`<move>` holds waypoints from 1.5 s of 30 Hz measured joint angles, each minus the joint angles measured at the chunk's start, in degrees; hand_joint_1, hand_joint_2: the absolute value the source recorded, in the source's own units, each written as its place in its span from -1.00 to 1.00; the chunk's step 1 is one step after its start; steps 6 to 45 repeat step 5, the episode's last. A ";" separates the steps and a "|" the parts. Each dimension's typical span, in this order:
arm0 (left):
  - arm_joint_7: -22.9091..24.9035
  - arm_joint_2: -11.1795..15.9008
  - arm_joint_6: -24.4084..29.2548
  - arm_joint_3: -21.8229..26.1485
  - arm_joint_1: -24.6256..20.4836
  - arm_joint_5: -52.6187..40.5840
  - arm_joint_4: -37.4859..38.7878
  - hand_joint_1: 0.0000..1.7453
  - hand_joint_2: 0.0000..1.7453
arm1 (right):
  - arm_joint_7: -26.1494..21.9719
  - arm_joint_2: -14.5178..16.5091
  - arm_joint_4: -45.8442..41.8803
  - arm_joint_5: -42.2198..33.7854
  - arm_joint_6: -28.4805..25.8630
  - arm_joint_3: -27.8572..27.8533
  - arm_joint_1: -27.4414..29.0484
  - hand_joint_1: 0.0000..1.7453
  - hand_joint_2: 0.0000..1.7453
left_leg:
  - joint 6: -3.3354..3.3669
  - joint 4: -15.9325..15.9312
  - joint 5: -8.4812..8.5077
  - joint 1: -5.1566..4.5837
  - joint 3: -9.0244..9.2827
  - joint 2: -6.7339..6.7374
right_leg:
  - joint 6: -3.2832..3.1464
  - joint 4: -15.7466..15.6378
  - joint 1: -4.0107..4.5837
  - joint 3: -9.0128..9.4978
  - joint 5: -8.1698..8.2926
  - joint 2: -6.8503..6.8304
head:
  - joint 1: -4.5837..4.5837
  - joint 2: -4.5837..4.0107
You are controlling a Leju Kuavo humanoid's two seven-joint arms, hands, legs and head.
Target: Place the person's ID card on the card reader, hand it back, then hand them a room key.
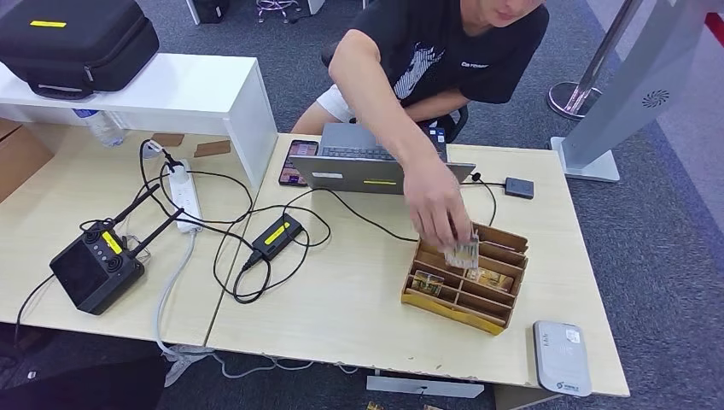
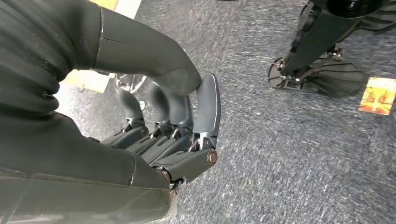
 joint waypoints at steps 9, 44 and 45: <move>-0.67 0.04 1.39 0.45 -0.03 0.20 0.12 1.00 1.00 | 0.75 0.34 0.00 0.09 -0.37 0.62 0.08 0.97 1.00 | 0.01 0.00 -0.01 -0.01 0.00 0.00 | 0.01 -0.01 -0.01 -0.02 -0.01 0.00 | 0.00 0.00; -0.67 0.04 1.39 0.45 -0.03 0.20 0.12 1.00 1.00 | 0.75 0.34 0.00 0.09 -0.37 0.62 0.08 0.97 1.00 | 0.01 0.00 -0.01 -0.01 0.00 0.00 | 0.01 -0.01 -0.01 -0.02 -0.01 0.00 | 0.00 0.00; -0.67 0.04 1.39 0.45 -0.03 0.20 0.12 1.00 1.00 | 0.75 0.34 0.00 0.09 -0.37 0.62 0.08 0.97 1.00 | 0.01 0.00 -0.01 -0.01 0.00 0.00 | 0.01 -0.01 -0.01 -0.02 -0.01 0.00 | 0.00 0.00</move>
